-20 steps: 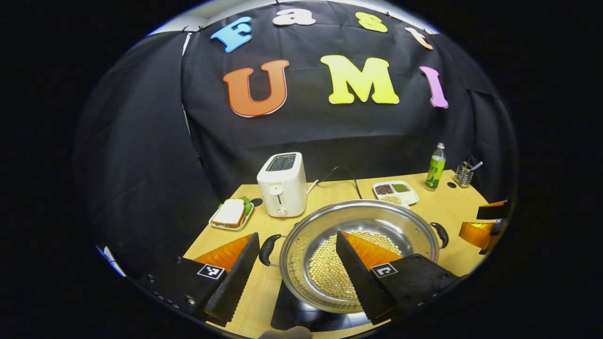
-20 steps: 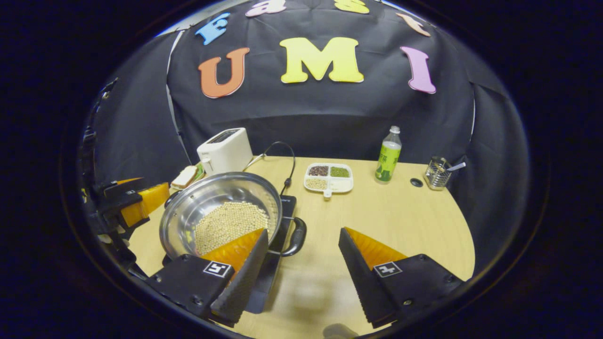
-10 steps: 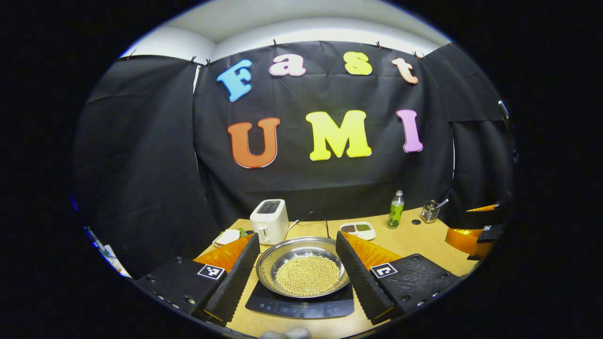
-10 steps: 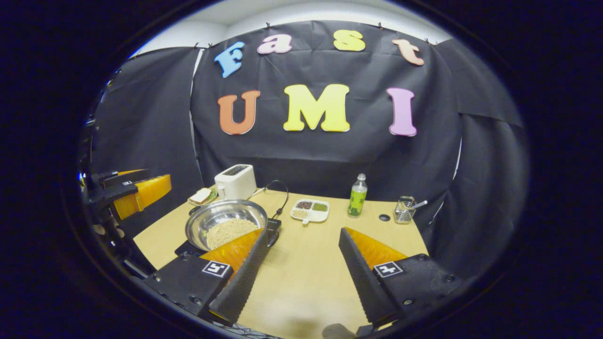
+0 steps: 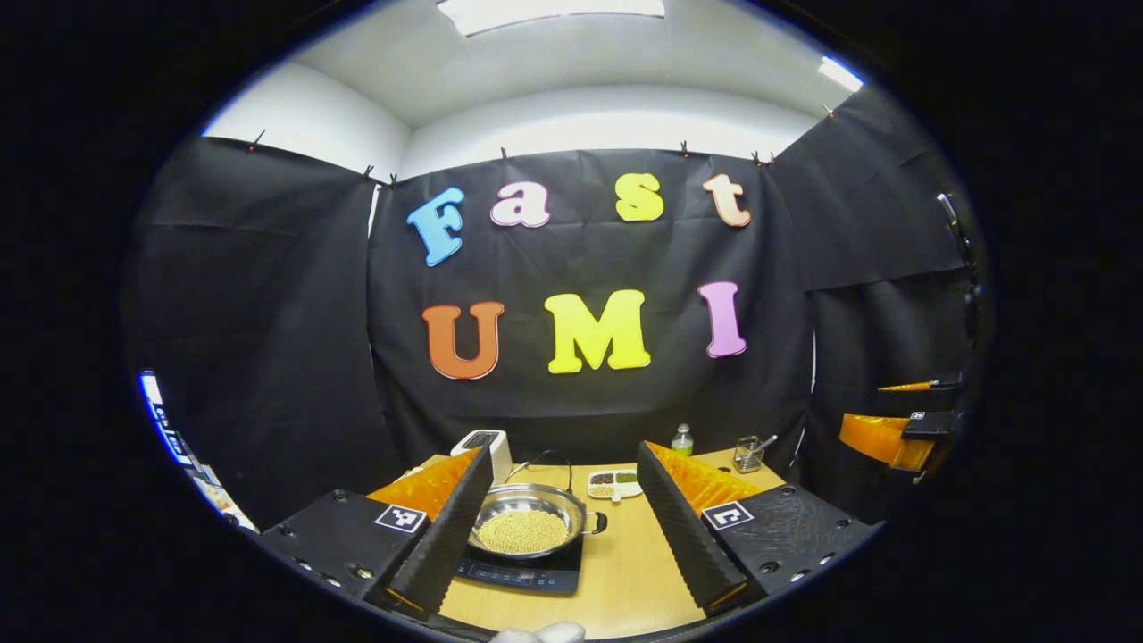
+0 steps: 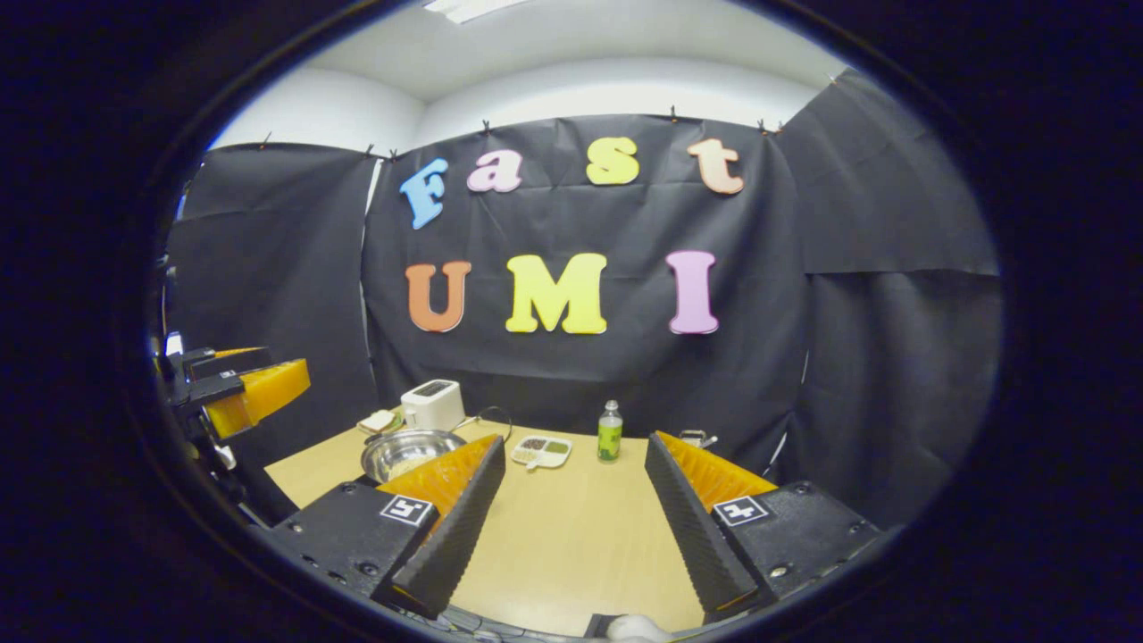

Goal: First push the handle of the pot to place it horizontally, then grasp the pot with both hands and set it on the induction cooktop.

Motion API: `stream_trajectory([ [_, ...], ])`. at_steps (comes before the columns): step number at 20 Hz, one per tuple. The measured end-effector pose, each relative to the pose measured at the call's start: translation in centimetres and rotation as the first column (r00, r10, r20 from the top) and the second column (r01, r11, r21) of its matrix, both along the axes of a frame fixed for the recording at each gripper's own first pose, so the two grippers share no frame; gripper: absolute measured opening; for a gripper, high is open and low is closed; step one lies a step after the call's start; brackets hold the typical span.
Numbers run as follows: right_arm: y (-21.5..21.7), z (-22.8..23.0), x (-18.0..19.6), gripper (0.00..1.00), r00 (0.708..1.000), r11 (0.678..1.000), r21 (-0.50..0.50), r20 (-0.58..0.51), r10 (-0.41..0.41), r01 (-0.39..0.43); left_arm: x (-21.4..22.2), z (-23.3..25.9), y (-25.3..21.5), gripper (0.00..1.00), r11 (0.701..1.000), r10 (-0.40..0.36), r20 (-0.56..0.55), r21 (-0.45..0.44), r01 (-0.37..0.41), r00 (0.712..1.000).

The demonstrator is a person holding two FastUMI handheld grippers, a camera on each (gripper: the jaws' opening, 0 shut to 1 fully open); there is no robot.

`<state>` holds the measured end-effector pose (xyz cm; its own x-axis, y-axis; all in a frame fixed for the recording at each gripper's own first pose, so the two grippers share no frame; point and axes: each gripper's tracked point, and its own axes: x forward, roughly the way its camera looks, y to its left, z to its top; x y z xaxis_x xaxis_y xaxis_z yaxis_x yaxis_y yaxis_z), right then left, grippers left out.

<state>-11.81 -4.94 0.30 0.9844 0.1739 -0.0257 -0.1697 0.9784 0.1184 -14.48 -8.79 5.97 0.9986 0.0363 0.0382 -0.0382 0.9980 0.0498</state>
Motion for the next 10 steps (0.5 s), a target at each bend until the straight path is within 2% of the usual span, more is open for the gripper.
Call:
stream_trajectory([
  [4, -4.3, 1.6, -2.2, 0.98, 0.996, 0.996, 0.022, 0.033, -0.087, 0.086, -2.0, 2.4, -1.7, 0.96, 0.999, -0.035, 0.030, -0.026, 0.036, 0.999],
  [7, -6.3, 2.5, -3.2, 0.99, 0.990, 0.991, 0.042, 0.059, -0.130, 0.127, -2.5, 2.9, -2.0, 0.96, 0.999, -0.018, 0.036, -0.039, 0.019, 0.999],
  [10, -7.3, 2.6, -3.7, 0.98, 0.985, 0.987, 0.039, 0.074, -0.157, 0.155, -2.8, 2.2, -3.0, 0.96, 0.999, -0.032, 0.033, -0.007, 0.032, 0.999],
])
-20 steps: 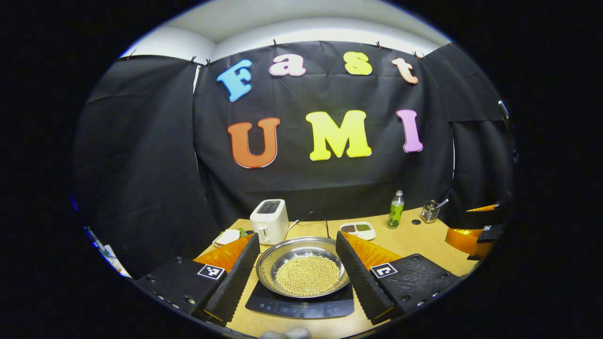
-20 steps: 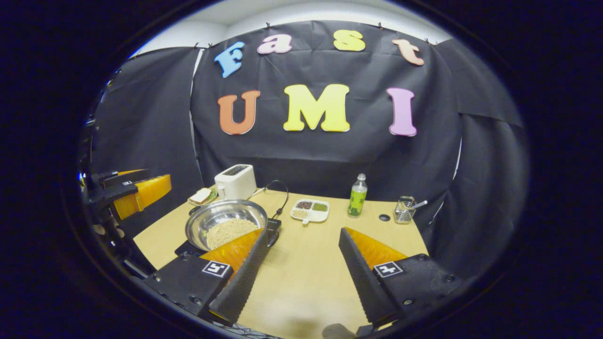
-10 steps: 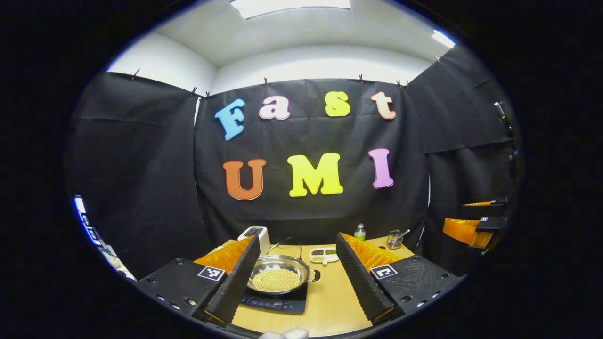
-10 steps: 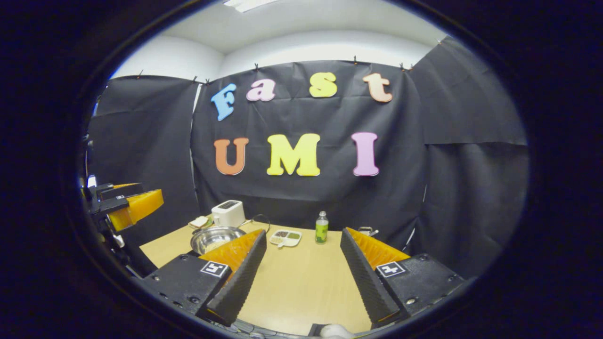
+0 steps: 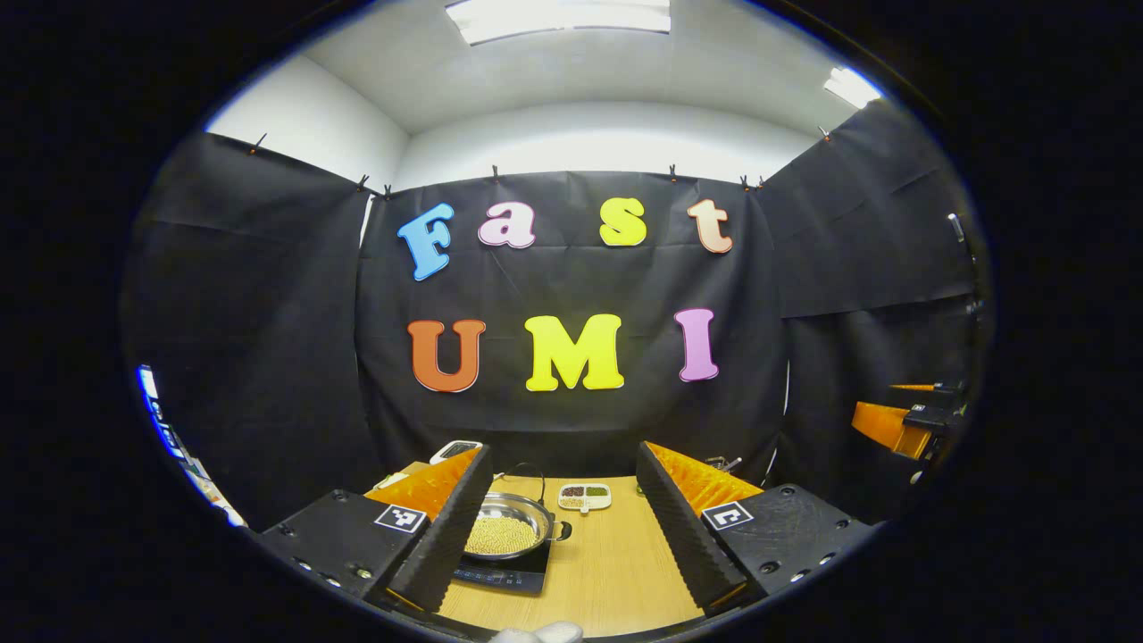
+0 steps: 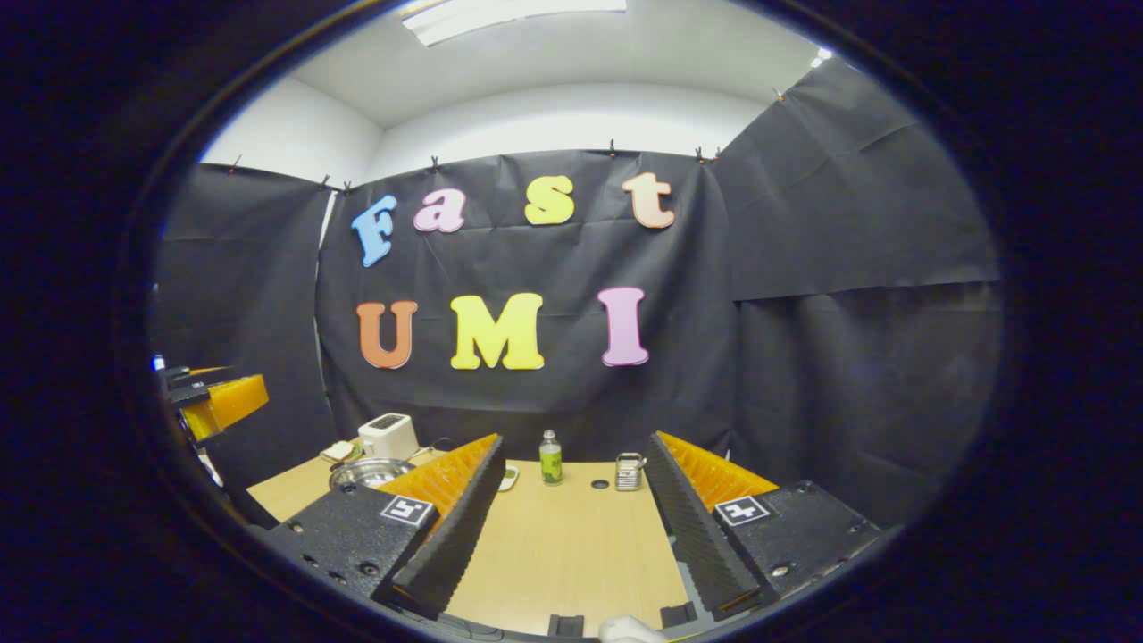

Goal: First push the handle of the pot to place it horizontally, then grasp the pot with both hands and set it on the induction cooktop.

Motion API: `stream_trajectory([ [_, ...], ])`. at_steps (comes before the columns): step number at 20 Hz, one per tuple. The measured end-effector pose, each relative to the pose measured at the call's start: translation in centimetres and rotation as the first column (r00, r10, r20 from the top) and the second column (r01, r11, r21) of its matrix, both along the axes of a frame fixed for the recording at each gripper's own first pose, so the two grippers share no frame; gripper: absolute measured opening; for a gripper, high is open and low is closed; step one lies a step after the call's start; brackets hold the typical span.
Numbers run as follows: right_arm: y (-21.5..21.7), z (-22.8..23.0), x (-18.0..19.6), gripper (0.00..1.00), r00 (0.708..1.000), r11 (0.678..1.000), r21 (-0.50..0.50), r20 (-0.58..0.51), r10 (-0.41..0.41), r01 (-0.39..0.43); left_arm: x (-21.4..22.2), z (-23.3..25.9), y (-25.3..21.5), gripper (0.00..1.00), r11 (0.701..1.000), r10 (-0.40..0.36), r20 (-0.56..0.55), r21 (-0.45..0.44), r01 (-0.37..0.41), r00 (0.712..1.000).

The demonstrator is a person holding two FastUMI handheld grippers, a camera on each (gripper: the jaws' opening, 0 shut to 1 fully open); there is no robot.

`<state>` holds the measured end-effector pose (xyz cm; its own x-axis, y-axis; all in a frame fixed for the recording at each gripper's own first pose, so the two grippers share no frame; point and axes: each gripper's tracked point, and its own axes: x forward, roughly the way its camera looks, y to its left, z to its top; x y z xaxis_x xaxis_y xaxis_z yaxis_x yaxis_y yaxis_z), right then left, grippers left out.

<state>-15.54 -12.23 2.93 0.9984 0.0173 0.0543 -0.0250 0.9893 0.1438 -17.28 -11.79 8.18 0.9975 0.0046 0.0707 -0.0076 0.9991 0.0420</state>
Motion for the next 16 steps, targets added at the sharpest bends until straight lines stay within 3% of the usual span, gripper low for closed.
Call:
stream_trajectory([
  [16, 0.0, -1.1, 0.8, 0.98, 1.000, 1.000, -0.008, -0.030, 0.009, -0.009, 0.8, -0.6, 0.1, 0.96, 1.000, -0.003, -0.036, -0.012, 0.003, 0.999],
])
